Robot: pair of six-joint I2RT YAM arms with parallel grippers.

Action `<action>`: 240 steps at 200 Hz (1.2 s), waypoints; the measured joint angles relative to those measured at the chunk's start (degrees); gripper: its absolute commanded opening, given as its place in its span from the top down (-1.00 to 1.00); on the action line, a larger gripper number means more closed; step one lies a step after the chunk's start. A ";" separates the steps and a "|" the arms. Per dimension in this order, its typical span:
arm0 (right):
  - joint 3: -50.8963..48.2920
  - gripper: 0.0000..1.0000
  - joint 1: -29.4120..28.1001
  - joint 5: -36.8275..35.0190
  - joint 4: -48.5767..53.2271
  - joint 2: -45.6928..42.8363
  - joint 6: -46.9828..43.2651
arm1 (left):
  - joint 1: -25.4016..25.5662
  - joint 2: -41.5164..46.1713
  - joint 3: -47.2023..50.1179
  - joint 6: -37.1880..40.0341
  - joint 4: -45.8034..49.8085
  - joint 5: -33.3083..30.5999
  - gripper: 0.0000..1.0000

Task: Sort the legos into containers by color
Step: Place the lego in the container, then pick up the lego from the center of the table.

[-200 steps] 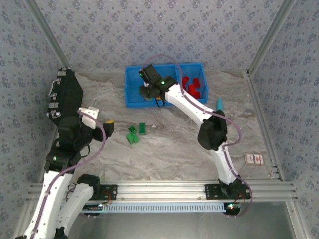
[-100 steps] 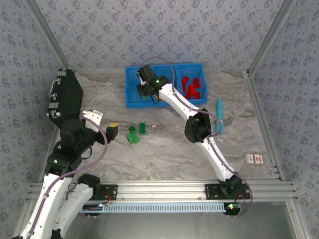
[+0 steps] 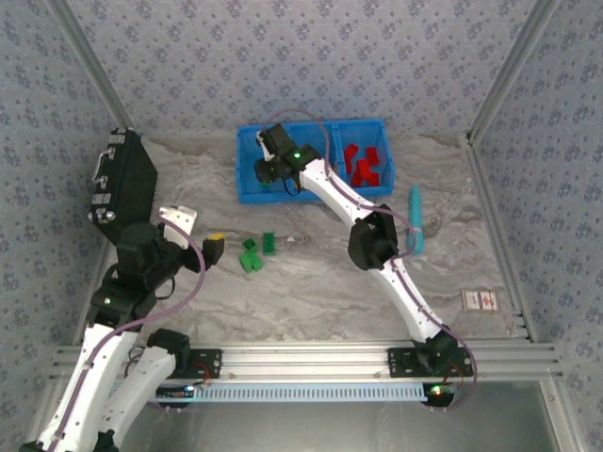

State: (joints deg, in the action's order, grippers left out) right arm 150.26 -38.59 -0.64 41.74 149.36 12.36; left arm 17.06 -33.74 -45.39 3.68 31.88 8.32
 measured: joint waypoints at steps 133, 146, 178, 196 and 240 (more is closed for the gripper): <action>-35.60 -0.14 -10.47 1.53 -1.22 -20.35 9.64 | 2.29 1.09 -0.02 0.33 -0.04 0.55 -0.63; -37.51 -0.19 -11.58 1.51 -1.27 -20.44 12.09 | 3.02 1.55 -0.02 0.33 -0.04 0.70 -0.64; -40.63 -0.28 -12.37 0.17 -0.33 -20.44 16.85 | 4.68 3.04 -0.02 0.35 -0.04 0.59 -0.66; -40.79 -0.28 -12.35 -1.29 0.26 -20.46 18.58 | 5.22 4.13 -0.02 0.37 -0.04 0.04 -0.67; -40.98 -0.21 -12.37 -3.17 1.49 -20.44 20.37 | 5.90 5.31 0.04 0.37 -0.09 -0.57 -0.70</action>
State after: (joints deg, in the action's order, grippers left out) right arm 109.27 -50.96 -3.81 43.22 128.92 32.73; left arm 22.96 -28.42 -45.34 4.05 31.79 7.75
